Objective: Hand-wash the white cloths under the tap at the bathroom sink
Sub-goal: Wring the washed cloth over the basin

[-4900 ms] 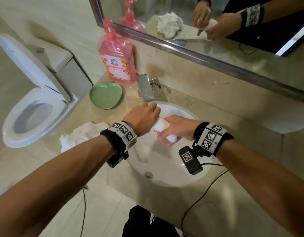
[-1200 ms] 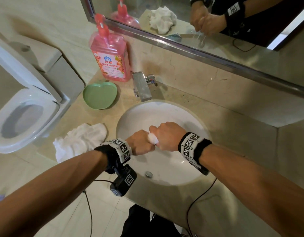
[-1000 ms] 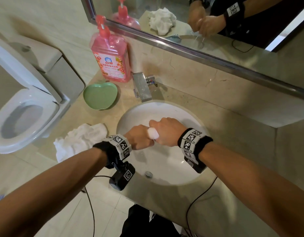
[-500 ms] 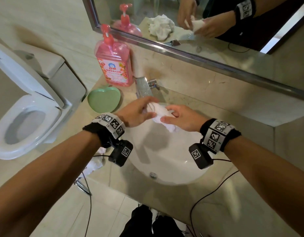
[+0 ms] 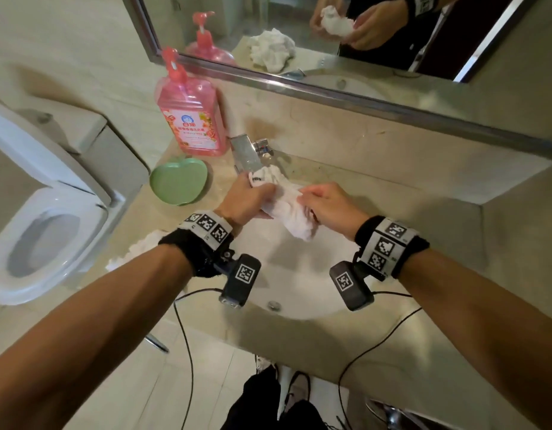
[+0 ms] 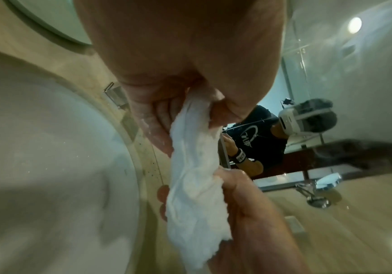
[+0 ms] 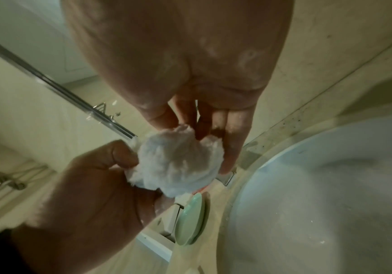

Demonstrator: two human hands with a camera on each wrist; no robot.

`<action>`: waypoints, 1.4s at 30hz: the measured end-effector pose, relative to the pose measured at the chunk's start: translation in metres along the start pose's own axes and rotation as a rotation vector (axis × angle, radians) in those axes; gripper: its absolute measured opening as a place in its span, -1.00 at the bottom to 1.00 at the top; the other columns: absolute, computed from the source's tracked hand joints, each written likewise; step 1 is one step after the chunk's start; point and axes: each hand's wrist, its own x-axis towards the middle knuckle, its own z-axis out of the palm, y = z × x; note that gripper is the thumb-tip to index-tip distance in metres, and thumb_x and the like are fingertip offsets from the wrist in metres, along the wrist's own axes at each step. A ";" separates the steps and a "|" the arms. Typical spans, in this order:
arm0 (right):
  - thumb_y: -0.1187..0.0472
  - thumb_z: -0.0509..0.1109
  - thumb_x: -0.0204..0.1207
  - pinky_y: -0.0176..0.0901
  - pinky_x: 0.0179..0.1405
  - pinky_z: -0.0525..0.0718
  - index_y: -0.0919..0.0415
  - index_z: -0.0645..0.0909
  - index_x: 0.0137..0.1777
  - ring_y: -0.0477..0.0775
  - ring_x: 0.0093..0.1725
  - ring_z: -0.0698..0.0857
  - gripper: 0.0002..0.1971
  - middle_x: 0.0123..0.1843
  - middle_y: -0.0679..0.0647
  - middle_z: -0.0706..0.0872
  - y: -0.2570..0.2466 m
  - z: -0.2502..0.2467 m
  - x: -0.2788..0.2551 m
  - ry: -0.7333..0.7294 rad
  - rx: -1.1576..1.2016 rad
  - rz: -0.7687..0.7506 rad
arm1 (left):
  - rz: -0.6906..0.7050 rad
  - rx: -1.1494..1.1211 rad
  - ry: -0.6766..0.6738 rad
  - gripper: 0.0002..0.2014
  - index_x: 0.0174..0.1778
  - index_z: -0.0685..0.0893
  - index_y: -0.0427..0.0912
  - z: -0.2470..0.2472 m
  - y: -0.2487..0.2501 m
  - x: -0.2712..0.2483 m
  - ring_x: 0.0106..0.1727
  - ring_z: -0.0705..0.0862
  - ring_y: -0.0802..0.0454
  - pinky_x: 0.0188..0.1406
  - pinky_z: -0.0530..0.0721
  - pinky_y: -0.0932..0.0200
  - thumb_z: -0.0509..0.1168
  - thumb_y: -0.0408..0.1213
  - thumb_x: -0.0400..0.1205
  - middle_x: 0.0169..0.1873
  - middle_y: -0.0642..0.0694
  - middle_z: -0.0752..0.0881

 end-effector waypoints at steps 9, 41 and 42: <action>0.24 0.37 0.62 0.08 -0.05 0.83 0.21 0.69 -0.01 0.16 -0.07 0.82 -0.92 -0.12 0.11 0.81 0.010 -0.018 -0.048 -0.010 0.068 0.051 | -0.057 -0.162 -0.064 -0.65 0.46 0.50 -0.30 0.045 0.006 -0.054 0.21 0.73 -0.23 0.15 0.75 -0.15 0.19 -0.28 0.77 0.23 -0.30 0.72; 0.25 0.45 0.53 0.29 -0.02 0.79 0.04 0.43 -0.21 0.20 -0.10 0.75 -0.77 -0.14 0.10 0.70 0.029 0.021 -0.083 0.173 0.115 0.006 | -0.083 0.226 -0.170 -0.59 0.28 0.50 -0.25 0.023 -0.033 -0.071 -0.07 0.66 0.01 -0.23 0.53 0.16 0.45 -0.34 0.56 -0.03 -0.05 0.72; 0.24 0.42 0.53 0.24 -0.03 0.75 0.03 0.42 -0.19 0.22 -0.13 0.71 -0.79 -0.15 0.10 0.68 0.029 0.018 -0.081 0.179 0.112 0.010 | -0.078 0.260 -0.154 -0.58 0.25 0.52 -0.24 0.021 -0.036 -0.070 -0.13 0.66 0.07 -0.26 0.52 0.19 0.49 -0.25 0.55 -0.06 -0.03 0.73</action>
